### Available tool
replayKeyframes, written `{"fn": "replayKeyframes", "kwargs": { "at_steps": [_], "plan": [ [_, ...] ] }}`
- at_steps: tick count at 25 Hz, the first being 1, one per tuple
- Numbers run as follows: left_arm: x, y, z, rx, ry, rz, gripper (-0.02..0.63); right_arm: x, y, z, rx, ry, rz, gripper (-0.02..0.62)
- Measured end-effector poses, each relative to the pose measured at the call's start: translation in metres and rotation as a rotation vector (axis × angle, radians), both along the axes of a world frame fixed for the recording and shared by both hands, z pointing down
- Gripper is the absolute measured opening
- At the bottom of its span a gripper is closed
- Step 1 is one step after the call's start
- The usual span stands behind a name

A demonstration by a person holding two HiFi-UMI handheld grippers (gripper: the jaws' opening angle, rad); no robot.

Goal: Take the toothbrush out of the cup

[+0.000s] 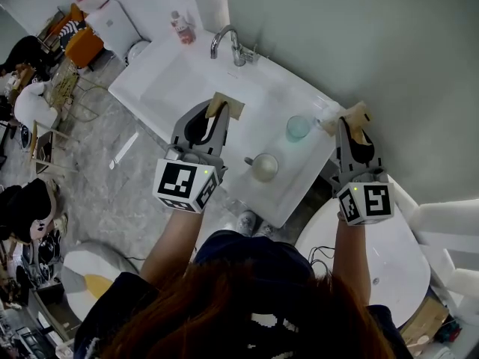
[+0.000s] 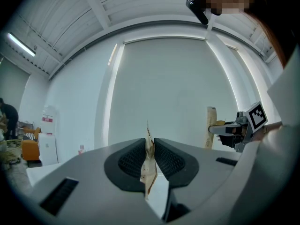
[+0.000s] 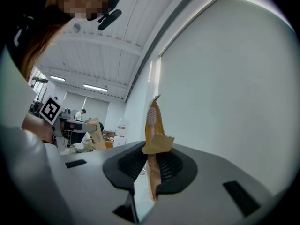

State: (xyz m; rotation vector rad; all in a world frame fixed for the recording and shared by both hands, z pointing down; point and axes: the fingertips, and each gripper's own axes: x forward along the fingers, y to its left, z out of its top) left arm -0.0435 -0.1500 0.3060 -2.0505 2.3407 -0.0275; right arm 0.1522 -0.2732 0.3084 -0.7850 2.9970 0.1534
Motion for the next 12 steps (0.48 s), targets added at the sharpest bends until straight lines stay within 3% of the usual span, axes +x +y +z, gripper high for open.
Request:
{"fn": "replayKeyframes", "kwargs": {
  "at_steps": [12],
  "plan": [
    [0.0057, 0.0074, 0.0036, 0.000, 0.004, 0.000, 0.069, 0.0027, 0.0090, -0.0053, 0.015, -0.033, 0.000, 0.075]
  ]
}}
